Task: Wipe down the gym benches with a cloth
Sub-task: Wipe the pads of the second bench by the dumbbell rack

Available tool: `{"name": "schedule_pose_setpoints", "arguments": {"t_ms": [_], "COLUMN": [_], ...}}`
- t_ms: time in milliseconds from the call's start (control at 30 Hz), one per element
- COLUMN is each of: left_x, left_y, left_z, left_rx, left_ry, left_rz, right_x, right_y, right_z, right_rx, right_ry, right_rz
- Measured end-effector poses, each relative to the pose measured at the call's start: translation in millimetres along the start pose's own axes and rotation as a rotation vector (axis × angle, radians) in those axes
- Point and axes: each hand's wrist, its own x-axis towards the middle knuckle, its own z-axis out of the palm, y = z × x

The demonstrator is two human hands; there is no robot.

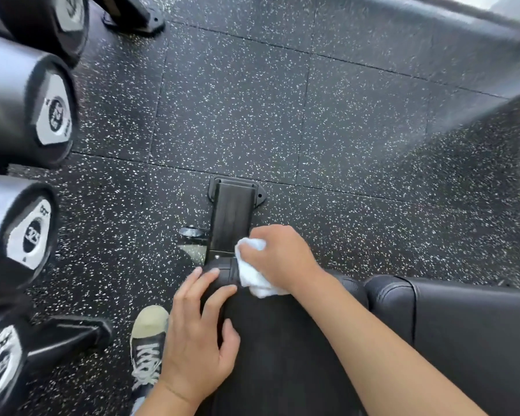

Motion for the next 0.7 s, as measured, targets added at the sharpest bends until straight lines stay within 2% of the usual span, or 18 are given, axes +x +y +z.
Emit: {"name": "schedule_pose_setpoints", "arguments": {"t_ms": [67, 167, 267, 400, 533, 633, 700], "left_x": [-1, -1, -2, -3, -7, -18, -34], "left_y": [2, 4, 5, 8, 13, 23, 29], "left_z": [0, 2, 3, 2, 1, 5, 9], "left_rx": [0.020, 0.063, 0.085, 0.084, 0.062, 0.020, 0.030], "left_ry": [0.005, 0.015, 0.036, 0.035, 0.082, 0.131, 0.123], "left_rz": [-0.002, -0.016, -0.019, -0.087, -0.234, -0.493, -0.636], "right_x": [-13, -34, -35, -17, -4, 5, 9], "right_y": [47, 102, 114, 75, -2, -45, -63], "right_z": [-26, -58, -57, -33, 10, 18, 17], "right_rx": [0.003, 0.274, 0.213, -0.029, -0.073, -0.106, -0.225], "right_ry": [0.001, -0.041, -0.008, 0.074, 0.111, 0.030, -0.067], "right_rz": [0.075, 0.224, 0.194, 0.038, -0.146, -0.205, -0.226]}}
